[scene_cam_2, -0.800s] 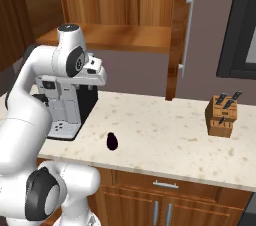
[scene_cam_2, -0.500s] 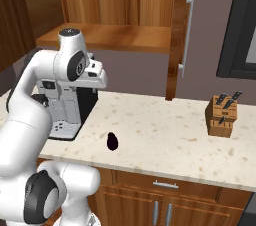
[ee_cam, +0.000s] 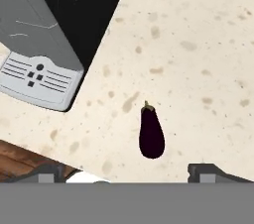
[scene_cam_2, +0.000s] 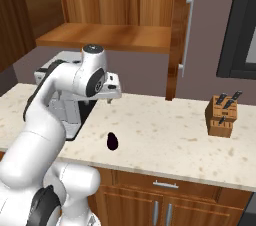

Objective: Pick the eggplant from the counter and place it in the cabinet. Then close the cabinet.

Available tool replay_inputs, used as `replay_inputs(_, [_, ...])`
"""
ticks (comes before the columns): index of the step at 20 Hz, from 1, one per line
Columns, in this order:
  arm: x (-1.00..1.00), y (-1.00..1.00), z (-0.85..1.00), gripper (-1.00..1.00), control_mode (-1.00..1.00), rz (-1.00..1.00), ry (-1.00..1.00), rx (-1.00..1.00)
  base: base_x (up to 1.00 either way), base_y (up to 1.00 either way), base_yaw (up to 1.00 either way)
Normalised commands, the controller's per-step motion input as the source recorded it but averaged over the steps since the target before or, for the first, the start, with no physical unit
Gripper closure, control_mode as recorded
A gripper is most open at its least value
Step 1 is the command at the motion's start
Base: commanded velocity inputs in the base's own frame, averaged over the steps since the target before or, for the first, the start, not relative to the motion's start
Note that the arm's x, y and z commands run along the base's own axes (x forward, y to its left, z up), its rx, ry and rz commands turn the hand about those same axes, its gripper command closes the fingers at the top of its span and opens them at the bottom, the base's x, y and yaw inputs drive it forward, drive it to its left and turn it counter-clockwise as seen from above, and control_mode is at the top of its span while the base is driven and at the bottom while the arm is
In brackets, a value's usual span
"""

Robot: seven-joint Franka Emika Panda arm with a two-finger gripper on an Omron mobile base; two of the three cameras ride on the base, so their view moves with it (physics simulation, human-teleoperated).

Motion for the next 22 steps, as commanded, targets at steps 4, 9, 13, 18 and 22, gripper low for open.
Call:
replay_inputs(4, [0.00,-0.14,-0.64,-1.00,-1.00,0.08,0.04,0.00,0.00,0.00,0.00])
replay_inputs(9, [0.00,-0.03,-0.85,-1.00,-1.00,0.00,0.04,0.00,0.00,0.00,0.00])
replay_inputs(13, [0.00,-0.01,-0.76,-1.00,-1.00,0.00,0.04,0.00,0.00,0.00,0.00])
replay_inputs(18, [0.05,-0.05,-0.68,-1.00,-1.00,0.00,0.05,0.00,0.00,0.00,0.00])
replay_inputs(22, [0.25,-0.12,-0.56,-1.00,-1.00,0.00,0.13,0.00,0.00,0.00,0.00])
